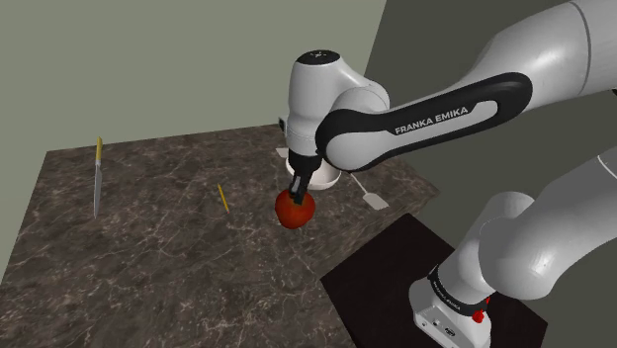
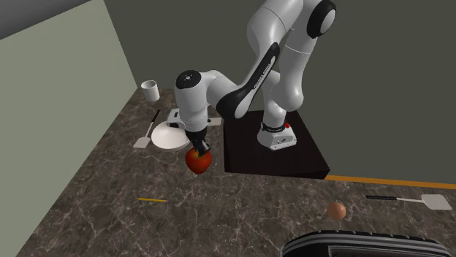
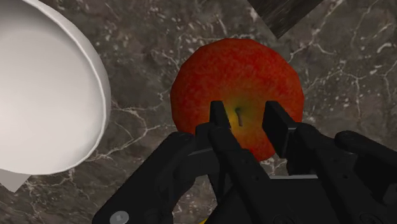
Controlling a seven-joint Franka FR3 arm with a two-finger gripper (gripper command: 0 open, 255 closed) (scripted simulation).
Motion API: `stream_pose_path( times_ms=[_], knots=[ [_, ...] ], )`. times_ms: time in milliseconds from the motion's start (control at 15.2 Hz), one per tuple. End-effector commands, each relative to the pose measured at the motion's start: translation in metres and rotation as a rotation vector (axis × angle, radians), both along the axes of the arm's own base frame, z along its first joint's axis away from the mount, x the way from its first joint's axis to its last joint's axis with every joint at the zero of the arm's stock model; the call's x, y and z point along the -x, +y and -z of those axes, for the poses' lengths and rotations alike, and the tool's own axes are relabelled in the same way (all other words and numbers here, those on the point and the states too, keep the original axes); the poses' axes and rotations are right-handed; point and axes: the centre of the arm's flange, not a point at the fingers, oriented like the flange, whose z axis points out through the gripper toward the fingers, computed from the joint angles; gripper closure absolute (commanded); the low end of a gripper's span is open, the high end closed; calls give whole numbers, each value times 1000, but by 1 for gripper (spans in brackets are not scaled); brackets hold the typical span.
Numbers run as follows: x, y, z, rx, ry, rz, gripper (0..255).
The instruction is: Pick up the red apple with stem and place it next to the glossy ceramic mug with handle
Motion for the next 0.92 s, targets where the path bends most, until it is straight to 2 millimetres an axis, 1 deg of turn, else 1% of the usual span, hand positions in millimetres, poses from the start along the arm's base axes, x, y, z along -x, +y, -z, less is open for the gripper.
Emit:
stream_pose_path(
  times_ms=[0,462,858],
  knots=[
    [0,0,0,0,0,0,255],
    [0,0,0,0,0,0,255],
    [0,0,-32,0,0,0,255]
  ],
)
